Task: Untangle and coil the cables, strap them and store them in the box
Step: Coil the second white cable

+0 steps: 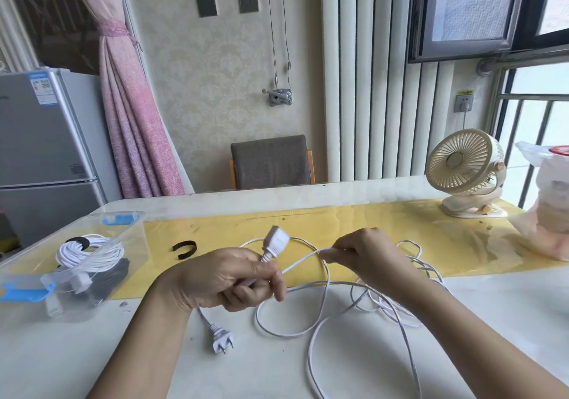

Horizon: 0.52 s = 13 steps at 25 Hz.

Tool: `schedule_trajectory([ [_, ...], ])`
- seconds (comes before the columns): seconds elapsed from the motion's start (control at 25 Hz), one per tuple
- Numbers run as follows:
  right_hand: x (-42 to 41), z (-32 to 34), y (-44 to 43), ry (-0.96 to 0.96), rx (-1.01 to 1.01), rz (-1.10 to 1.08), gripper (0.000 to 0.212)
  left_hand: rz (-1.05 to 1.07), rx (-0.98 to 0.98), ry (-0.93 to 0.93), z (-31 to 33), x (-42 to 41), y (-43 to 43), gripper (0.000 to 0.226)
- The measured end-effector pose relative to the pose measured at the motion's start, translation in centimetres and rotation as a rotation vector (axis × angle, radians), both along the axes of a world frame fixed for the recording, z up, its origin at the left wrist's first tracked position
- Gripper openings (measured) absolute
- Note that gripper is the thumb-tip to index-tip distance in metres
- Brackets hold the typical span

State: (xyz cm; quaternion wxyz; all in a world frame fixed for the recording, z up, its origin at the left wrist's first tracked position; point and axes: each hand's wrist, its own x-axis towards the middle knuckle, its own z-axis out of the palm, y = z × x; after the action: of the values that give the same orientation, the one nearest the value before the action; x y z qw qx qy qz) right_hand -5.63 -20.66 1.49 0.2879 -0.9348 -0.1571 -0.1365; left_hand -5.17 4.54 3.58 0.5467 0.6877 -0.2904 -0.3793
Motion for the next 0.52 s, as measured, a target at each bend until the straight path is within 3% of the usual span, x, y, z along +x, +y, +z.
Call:
schedule_trajectory([
  [0.12,0.4,1.0,-1.7,-0.070,0.117,-0.254,0.042,0.084,0.125,-0.060,-0.1,-0.1,-0.9,0.042],
  [0.24,0.1,1.8,-2.1,-0.016,0.302,-0.308,0.048,0.140,0.180,-0.074,-0.2,-0.3,-1.4,0.046],
  [0.36,-0.4,2.1,-1.3,0.046,0.399,-0.299,0.050,0.226,0.319,-0.149,-0.8,-0.3,-2.3,0.047],
  [0.52,-1.3,2.3,0.1,0.049,0.595,-0.149,0.049,0.529,0.270,-0.144,-1.8,1.1,-3.2,0.050],
])
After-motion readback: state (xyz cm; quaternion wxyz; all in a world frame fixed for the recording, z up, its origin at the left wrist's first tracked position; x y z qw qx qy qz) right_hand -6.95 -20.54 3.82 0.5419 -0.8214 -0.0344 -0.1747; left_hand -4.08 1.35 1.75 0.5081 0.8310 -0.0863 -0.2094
